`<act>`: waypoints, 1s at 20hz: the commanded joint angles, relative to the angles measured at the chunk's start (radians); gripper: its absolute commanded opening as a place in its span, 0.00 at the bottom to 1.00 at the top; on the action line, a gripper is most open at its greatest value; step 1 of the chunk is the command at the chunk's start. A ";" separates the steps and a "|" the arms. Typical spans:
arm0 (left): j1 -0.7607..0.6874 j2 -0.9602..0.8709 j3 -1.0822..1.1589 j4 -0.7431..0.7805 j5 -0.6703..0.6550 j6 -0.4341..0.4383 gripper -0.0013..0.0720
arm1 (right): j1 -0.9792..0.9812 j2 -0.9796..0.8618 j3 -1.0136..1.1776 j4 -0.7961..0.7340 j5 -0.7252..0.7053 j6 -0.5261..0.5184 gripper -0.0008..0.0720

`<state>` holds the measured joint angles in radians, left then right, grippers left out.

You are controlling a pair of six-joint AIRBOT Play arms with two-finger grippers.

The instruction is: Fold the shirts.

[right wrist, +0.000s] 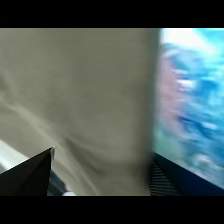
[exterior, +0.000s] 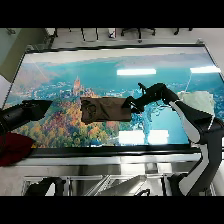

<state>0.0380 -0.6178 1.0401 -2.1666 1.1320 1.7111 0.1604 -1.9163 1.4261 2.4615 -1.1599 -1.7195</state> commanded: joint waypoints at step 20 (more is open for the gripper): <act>0.000 0.001 -0.001 -0.007 -0.007 -0.037 0.04 | -0.710 0.210 0.618 0.018 -0.173 0.150 0.04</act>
<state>0.0380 -0.6170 1.0393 -2.1735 1.1286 1.6848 -0.3904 -1.7100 2.0205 2.4821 -1.2881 -1.5955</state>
